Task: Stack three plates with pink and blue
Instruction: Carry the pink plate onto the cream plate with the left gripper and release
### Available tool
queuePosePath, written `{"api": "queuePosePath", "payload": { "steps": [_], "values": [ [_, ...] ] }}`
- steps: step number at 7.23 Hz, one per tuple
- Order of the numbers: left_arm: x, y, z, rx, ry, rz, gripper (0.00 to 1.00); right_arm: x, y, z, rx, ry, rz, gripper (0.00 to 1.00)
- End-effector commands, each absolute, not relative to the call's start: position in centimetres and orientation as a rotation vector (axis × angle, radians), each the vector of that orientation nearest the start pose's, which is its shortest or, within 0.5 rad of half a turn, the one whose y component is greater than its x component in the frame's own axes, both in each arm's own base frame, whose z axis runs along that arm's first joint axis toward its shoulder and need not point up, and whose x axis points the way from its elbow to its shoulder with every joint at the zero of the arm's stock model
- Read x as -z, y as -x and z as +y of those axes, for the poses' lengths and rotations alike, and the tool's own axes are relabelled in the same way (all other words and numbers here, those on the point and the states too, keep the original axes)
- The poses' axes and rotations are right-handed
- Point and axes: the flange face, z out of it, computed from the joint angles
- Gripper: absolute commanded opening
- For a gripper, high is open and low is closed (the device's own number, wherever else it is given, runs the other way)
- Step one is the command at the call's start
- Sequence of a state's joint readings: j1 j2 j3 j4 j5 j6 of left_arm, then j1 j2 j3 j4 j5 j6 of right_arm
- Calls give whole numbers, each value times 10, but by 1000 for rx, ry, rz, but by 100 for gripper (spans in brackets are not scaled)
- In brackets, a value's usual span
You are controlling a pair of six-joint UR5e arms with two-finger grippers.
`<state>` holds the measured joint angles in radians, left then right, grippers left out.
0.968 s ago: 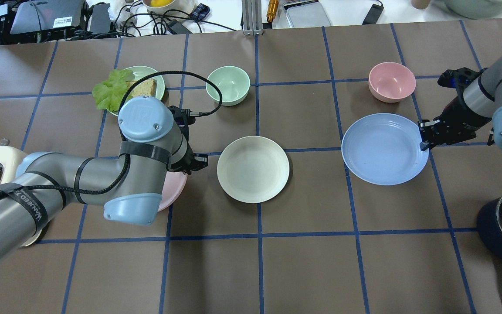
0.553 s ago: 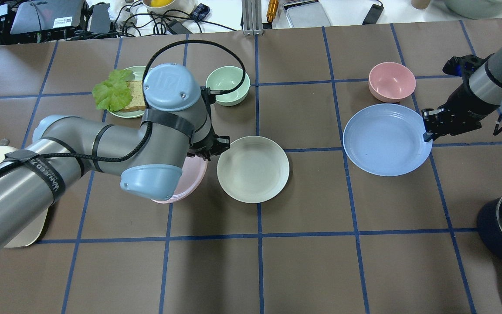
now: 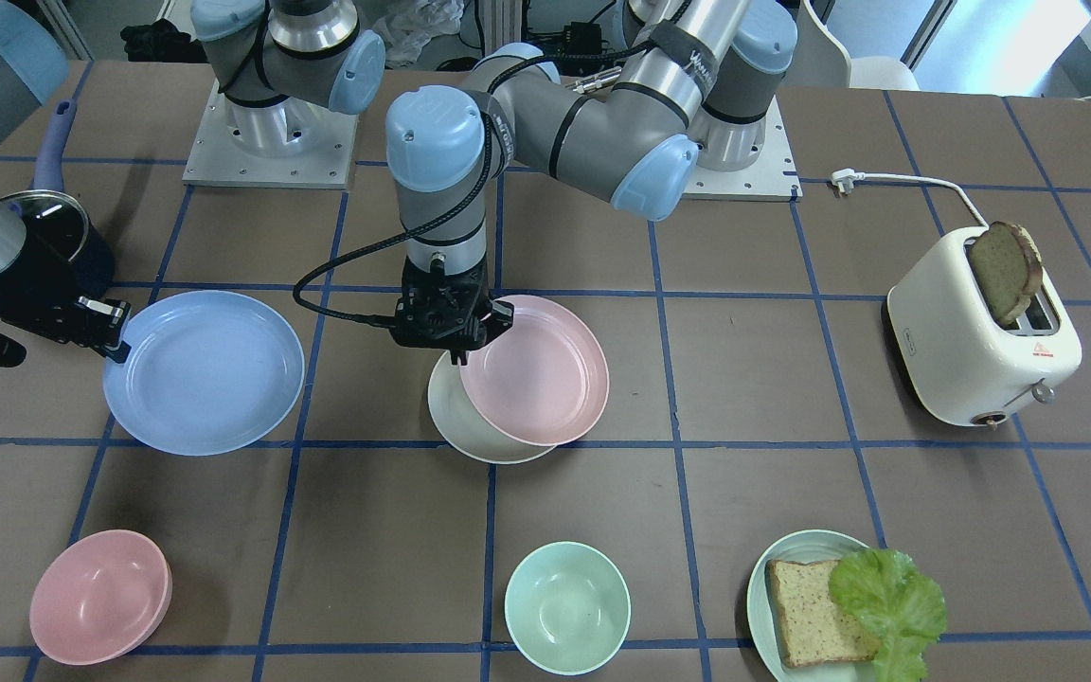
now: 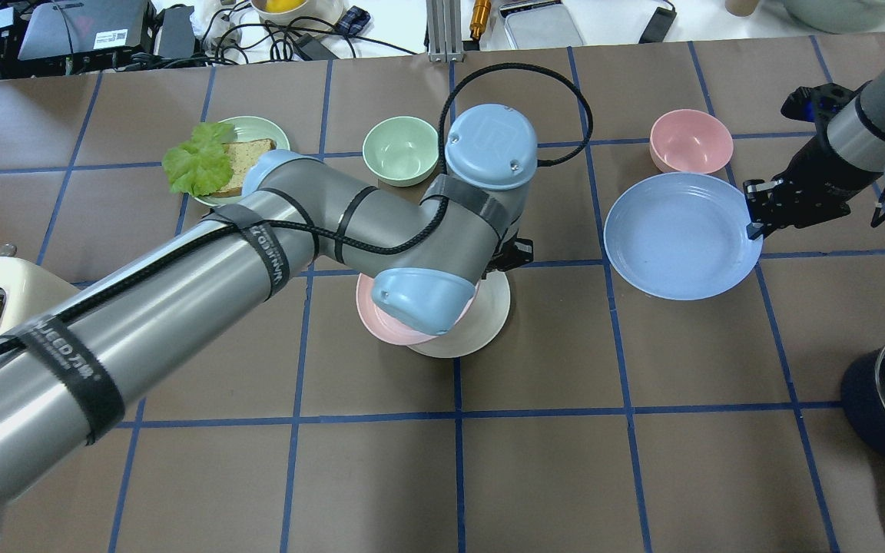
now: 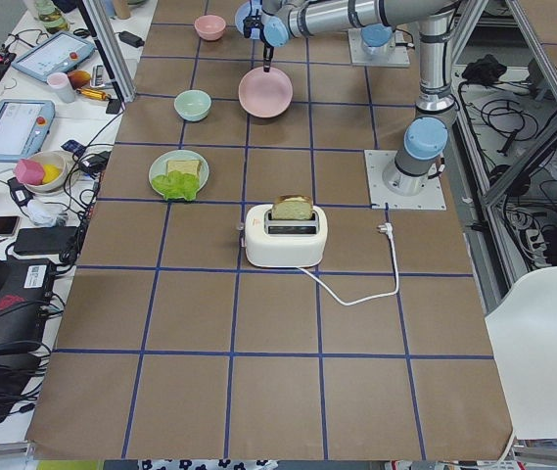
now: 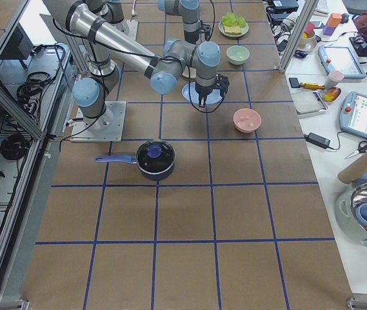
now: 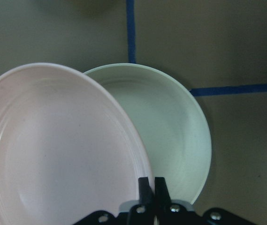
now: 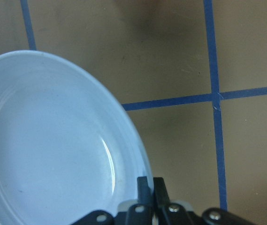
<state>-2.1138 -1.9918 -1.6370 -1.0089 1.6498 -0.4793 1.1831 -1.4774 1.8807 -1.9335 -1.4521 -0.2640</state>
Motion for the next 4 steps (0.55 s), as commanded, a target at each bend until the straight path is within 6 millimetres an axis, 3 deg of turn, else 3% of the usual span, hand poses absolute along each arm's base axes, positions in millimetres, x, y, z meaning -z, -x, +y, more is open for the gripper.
{"api": "queuePosePath", "payload": {
  "steps": [1,2,3,4],
  "values": [
    [-250,464,-468,140,-114,3077,0,-329,54,-515,-2,-191,3010,0],
    [-248,461,-469,172,-119,3042,0,-329,55,-515,0,-191,3011,0],
    [-233,461,-469,151,-129,3024,28,-329,55,-515,-2,-193,3012,0],
    [-232,461,-472,140,-144,3021,99,-329,55,-513,-19,-196,3006,0]
  ]
}}
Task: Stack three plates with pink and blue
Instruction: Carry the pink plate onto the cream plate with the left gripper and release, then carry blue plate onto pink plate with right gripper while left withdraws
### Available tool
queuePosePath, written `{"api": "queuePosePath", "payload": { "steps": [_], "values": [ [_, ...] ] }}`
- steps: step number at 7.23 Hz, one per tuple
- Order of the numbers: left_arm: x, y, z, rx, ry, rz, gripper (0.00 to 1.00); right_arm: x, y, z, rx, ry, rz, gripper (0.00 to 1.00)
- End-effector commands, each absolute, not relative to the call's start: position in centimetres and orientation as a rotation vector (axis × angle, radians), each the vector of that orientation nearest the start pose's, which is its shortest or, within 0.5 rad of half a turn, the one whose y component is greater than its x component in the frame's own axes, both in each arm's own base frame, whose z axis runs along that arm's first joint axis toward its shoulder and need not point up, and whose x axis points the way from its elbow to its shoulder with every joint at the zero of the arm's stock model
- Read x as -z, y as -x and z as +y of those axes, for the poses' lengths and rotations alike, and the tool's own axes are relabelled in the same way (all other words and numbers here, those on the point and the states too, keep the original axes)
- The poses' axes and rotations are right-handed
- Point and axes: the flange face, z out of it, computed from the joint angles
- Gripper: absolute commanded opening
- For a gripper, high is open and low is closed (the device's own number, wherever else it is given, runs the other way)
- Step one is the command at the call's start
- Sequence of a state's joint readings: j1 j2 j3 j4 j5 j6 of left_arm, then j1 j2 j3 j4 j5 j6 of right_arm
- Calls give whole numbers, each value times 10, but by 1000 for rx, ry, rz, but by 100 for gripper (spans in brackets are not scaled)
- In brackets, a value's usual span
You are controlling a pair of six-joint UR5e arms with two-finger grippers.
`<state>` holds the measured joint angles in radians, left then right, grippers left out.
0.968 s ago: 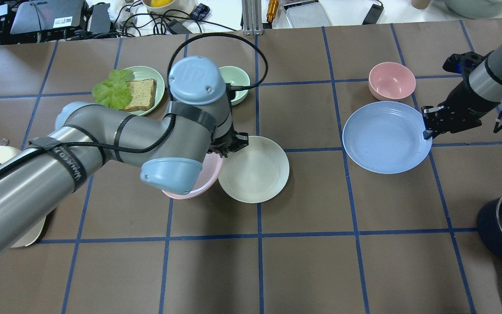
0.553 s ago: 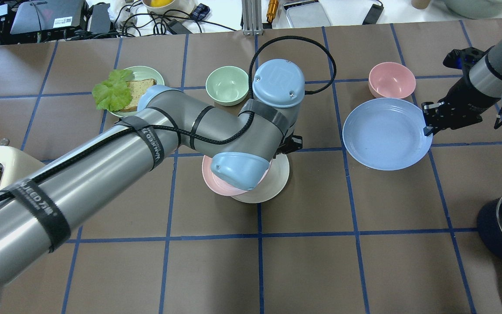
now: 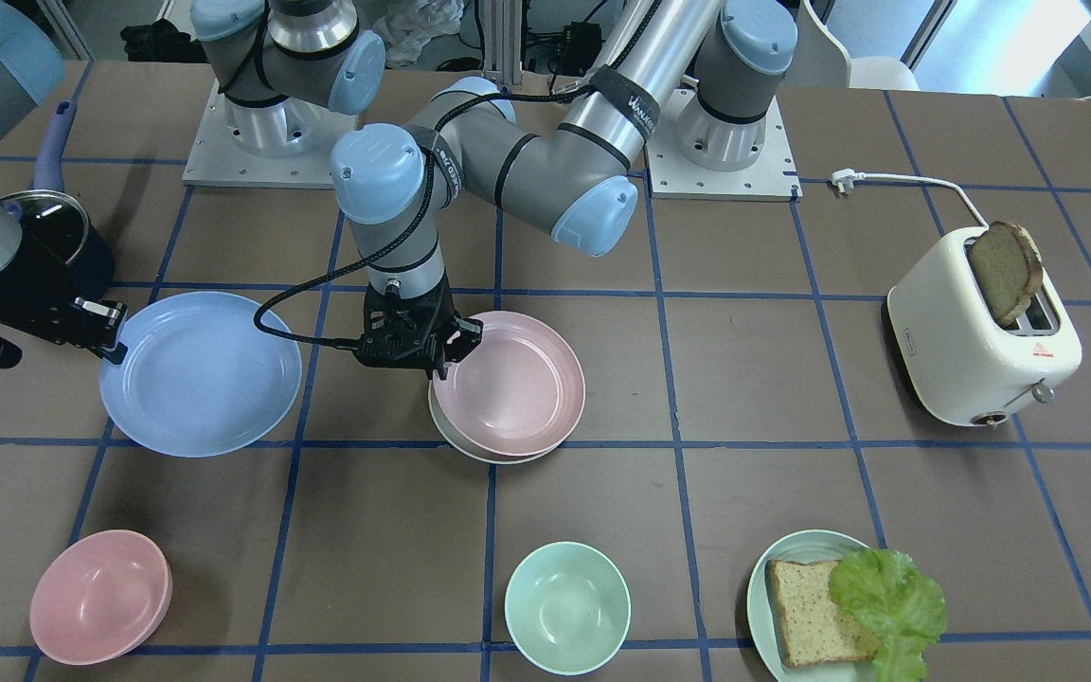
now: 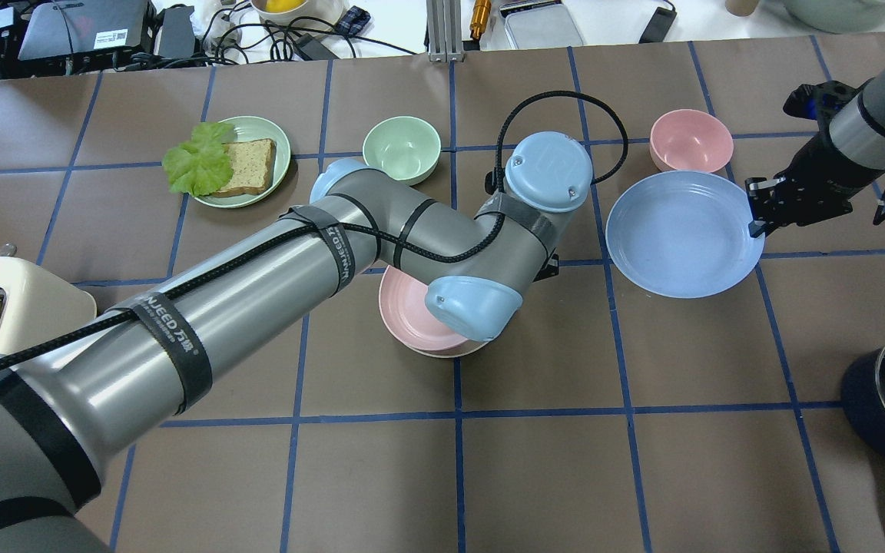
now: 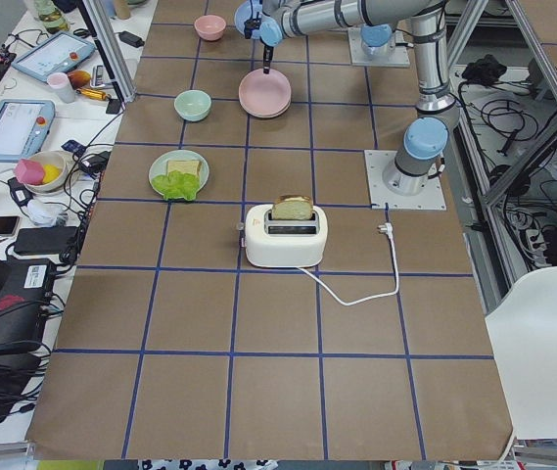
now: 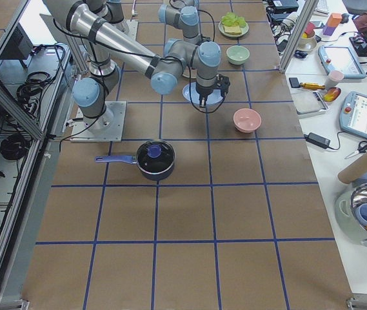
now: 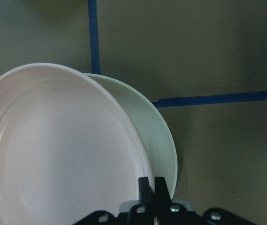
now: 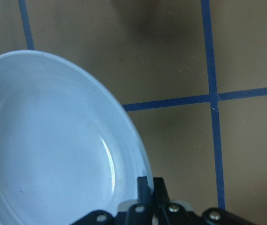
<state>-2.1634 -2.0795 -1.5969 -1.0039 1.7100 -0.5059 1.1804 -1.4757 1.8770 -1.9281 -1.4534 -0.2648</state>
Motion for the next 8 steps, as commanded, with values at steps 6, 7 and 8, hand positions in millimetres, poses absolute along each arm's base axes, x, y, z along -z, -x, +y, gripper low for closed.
{"api": "queuePosePath", "payload": {
  "steps": [6,7,8],
  "values": [
    [-383,355,-499,59,-102,3127,100,-331,-30,-513,-42,-361,2995,0],
    [-420,316,-497,63,-130,3149,100,-330,-71,-509,-51,-371,2998,0],
    [-452,290,-485,62,-95,3154,100,-328,-105,-504,-28,-360,3004,0]
  ]
}}
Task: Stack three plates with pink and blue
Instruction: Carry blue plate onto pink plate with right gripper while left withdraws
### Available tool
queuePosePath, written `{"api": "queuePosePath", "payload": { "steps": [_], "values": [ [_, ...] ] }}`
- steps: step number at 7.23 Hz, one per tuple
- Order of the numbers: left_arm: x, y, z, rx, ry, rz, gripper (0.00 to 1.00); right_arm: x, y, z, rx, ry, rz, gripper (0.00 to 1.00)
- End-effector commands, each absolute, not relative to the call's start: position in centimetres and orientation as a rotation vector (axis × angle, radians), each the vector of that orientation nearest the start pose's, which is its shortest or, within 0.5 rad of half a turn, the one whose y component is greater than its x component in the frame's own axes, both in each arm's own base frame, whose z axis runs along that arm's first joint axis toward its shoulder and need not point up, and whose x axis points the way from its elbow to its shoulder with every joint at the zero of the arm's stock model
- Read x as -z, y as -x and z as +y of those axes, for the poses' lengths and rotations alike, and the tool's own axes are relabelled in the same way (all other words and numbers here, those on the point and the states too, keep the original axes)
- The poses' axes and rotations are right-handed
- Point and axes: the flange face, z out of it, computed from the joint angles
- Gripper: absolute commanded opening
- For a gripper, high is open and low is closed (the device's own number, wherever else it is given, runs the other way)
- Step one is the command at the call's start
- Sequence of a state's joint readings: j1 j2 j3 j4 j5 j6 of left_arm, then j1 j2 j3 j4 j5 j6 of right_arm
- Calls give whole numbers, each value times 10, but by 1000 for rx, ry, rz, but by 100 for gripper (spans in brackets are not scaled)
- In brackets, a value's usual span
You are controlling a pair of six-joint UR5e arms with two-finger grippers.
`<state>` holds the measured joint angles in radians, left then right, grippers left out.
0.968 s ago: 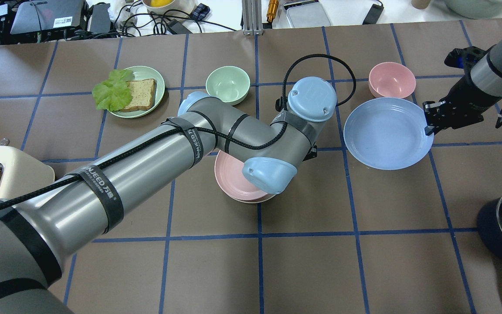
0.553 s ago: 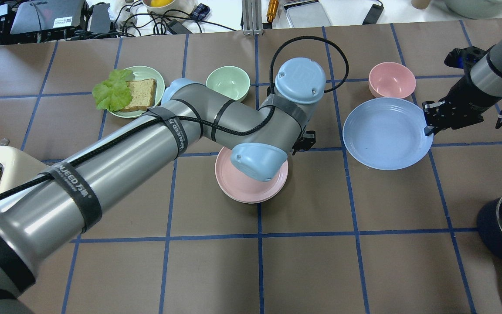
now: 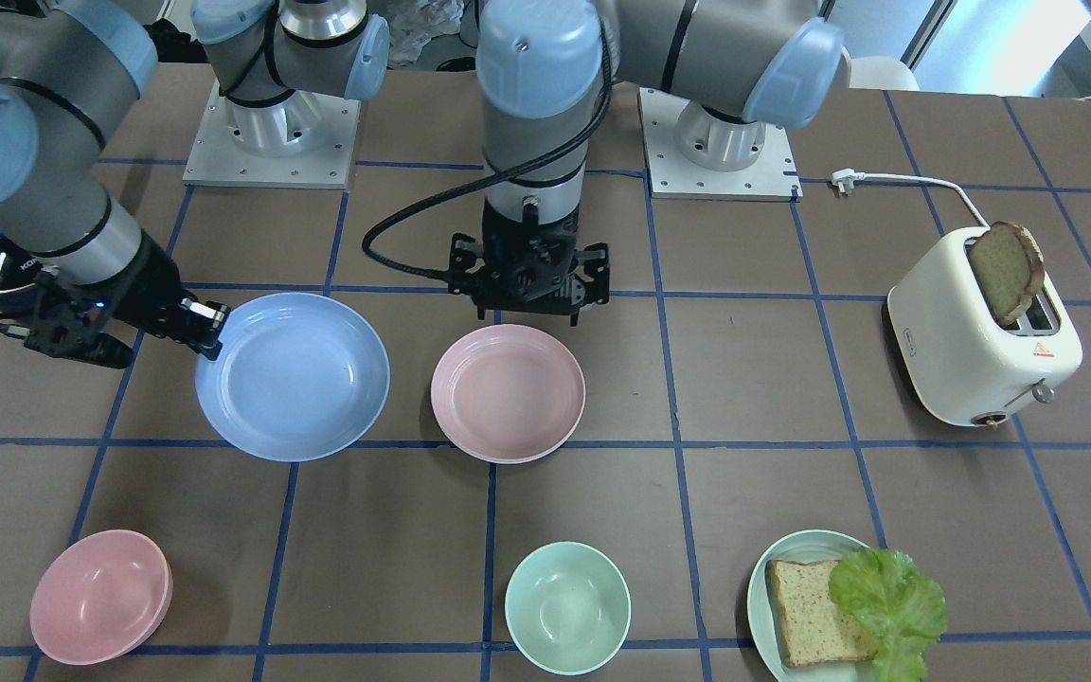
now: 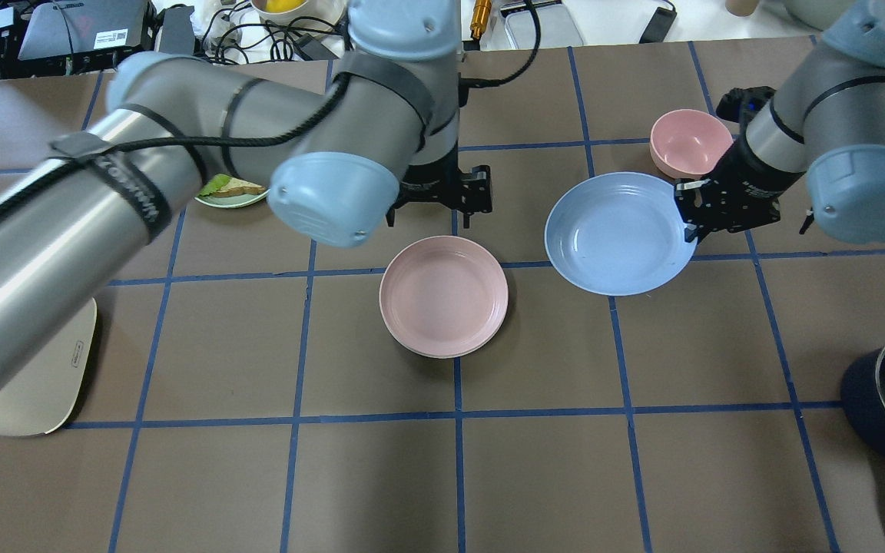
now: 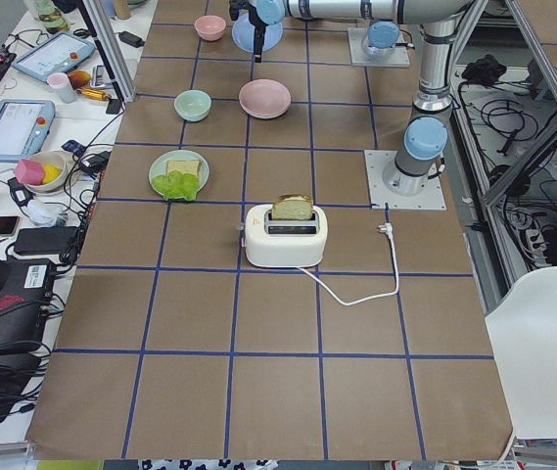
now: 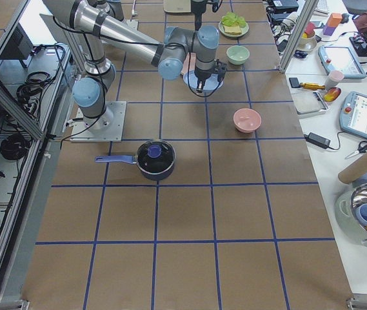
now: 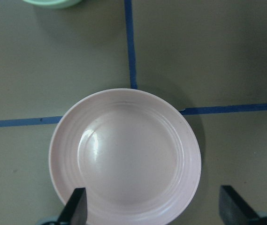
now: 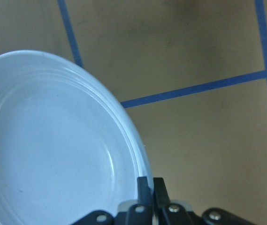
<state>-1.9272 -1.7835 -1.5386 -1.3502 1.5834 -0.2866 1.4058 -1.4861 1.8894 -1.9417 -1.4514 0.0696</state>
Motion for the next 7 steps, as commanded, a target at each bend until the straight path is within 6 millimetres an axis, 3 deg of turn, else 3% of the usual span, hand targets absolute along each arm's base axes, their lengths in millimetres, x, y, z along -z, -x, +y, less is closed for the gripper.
{"api": "queuePosePath", "payload": {
  "steps": [1,3,5,6,7],
  "values": [
    [-476,258,-473,38,-27,3147,100,-325,-141,-497,19,-397,2995,0],
    [-483,197,-486,6,45,3146,100,-296,-221,-472,113,-403,2972,0],
    [-484,193,-489,9,80,3165,100,-265,-260,-459,152,-418,2943,0],
    [-486,192,-491,22,70,3163,100,-251,-269,-456,149,-419,2944,0],
    [-487,192,-488,25,68,3160,100,-249,-273,-455,167,-424,2924,0]
  ]
}}
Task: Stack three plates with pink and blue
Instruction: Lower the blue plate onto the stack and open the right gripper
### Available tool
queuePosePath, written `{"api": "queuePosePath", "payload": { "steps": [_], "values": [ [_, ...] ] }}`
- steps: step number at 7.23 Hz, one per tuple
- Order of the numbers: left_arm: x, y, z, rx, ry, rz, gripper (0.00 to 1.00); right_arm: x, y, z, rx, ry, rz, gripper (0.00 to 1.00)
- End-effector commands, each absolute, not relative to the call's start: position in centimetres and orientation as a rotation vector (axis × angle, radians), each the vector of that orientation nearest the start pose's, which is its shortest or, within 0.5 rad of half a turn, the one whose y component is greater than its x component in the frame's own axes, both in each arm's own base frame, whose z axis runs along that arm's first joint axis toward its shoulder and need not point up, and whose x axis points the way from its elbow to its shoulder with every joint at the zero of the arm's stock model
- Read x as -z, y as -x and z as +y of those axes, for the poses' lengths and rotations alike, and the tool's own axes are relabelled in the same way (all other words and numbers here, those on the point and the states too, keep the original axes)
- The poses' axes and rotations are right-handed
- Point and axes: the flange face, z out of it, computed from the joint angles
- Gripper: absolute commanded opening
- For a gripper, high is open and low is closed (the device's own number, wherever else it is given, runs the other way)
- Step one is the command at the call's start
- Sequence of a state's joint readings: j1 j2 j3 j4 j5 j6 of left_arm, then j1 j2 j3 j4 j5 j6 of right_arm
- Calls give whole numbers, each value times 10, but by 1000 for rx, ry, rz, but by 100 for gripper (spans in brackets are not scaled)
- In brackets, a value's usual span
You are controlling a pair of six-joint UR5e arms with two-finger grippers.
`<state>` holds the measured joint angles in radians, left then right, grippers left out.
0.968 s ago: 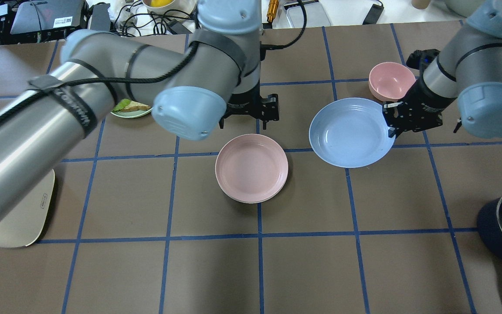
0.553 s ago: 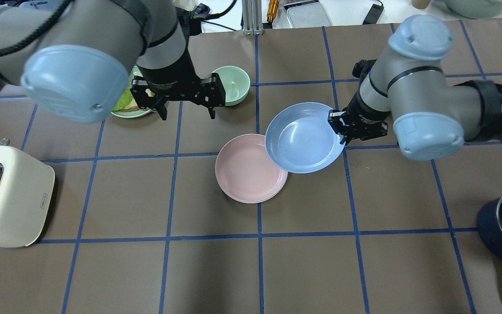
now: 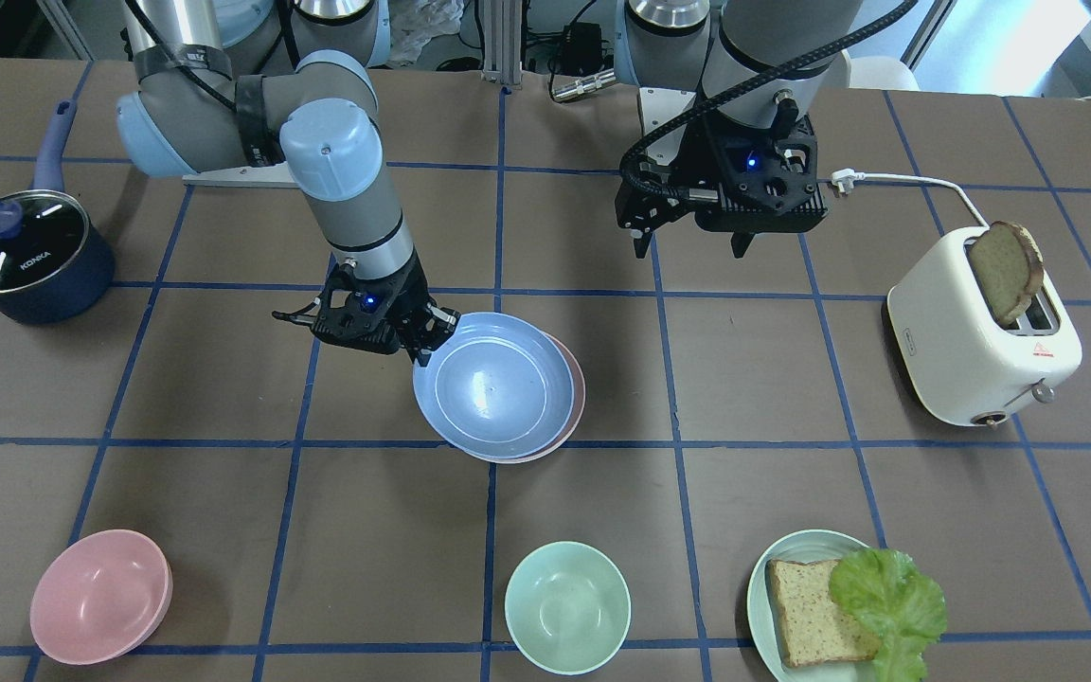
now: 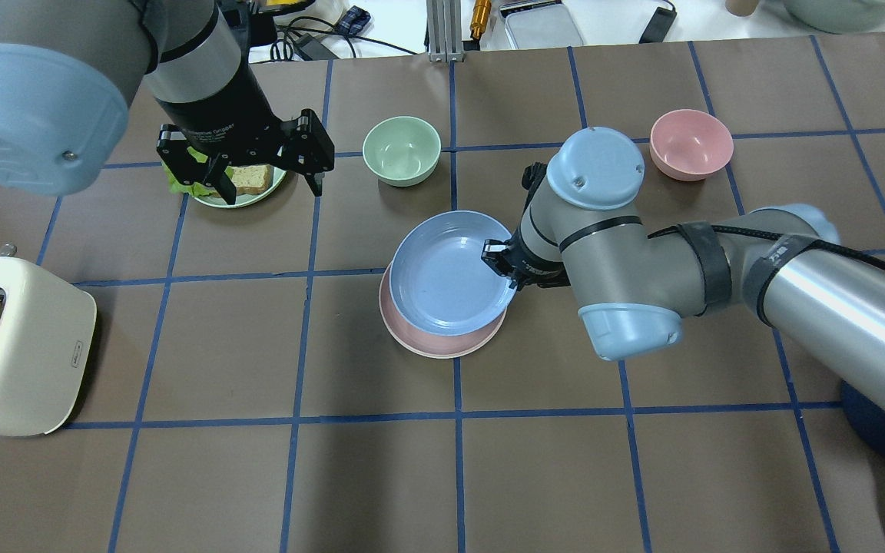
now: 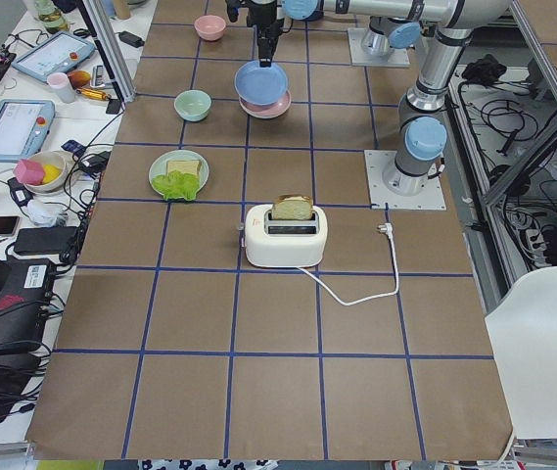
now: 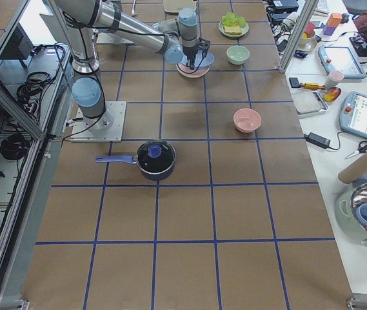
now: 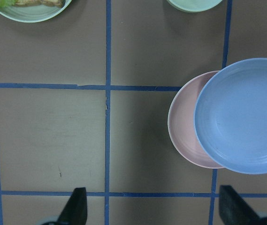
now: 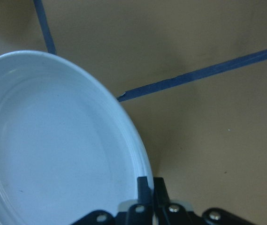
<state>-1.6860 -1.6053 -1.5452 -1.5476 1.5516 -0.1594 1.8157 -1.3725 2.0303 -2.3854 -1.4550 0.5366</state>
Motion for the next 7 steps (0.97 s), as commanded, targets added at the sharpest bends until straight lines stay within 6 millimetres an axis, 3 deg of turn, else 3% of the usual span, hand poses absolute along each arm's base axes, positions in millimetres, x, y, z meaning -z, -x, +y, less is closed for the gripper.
{"api": "queuePosePath", "payload": {
  "steps": [1,2,3,4,5,7],
  "values": [
    [-488,191,-486,28,68,3159,100,-248,-273,-455,164,-424,2923,0],
    [-488,192,-486,27,72,3163,100,-247,-273,-455,160,-425,2924,0],
    [-490,191,-485,35,70,3158,100,-247,-272,-456,160,-427,2924,26],
    [-492,190,-484,41,72,3156,100,-247,-266,-463,185,-422,2926,59],
    [-492,190,-484,41,72,3156,100,-251,-259,-470,219,-388,2937,68],
    [-492,190,-484,41,72,3155,100,-291,-223,-516,285,-403,2933,80]
  ]
}}
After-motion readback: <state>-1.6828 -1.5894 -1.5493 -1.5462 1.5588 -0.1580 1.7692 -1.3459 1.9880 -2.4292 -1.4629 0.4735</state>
